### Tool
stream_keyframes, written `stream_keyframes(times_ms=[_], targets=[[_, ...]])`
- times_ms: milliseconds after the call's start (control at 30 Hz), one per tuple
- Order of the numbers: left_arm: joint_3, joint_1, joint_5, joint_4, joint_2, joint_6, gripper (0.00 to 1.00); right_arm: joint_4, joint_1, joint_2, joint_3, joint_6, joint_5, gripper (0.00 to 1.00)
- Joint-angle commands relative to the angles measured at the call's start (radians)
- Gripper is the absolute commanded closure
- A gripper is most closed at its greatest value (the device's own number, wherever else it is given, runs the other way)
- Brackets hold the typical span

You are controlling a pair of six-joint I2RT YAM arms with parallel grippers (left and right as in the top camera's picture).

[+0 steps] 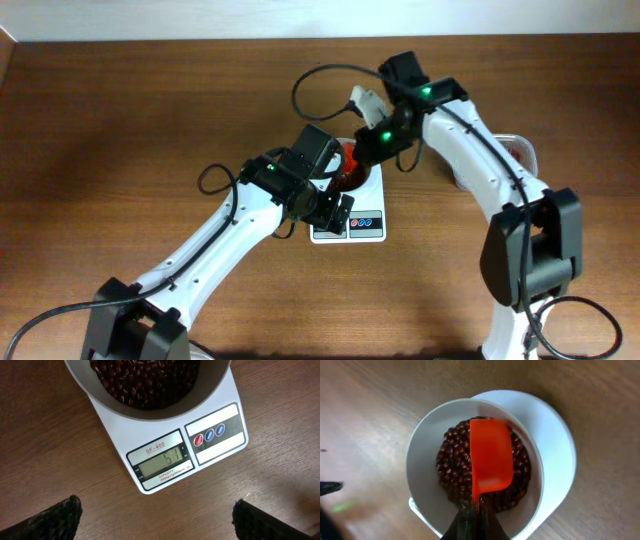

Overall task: Scoop item into bowl and weigh 50g on scale
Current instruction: 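Lift the scoop out of the bowl and move it right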

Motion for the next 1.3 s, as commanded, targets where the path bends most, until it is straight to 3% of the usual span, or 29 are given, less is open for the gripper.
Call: stream_keyframes(times_ms=[0, 200, 567, 1267], targets=[[0.000, -0.003, 0.000, -0.002, 0.007, 0.016, 0.01, -0.021, 0.037, 0.034, -0.012, -0.002, 0.141, 0.96], [0.000, -0.003, 0.000, -0.002, 0.007, 0.016, 0.01, -0.079, 0.000, 0.035, -0.012, -0.003, -0.145, 0.96], [0.000, -0.003, 0.000, -0.001, 0.007, 0.016, 0.01, -0.055, -0.194, 0.035, -0.012, -0.003, -0.566, 0.96], [0.000, -0.003, 0.000, -0.001, 0.007, 0.016, 0.01, -0.055, -0.195, -0.009, 0.013, -0.019, -0.621, 0.96]])
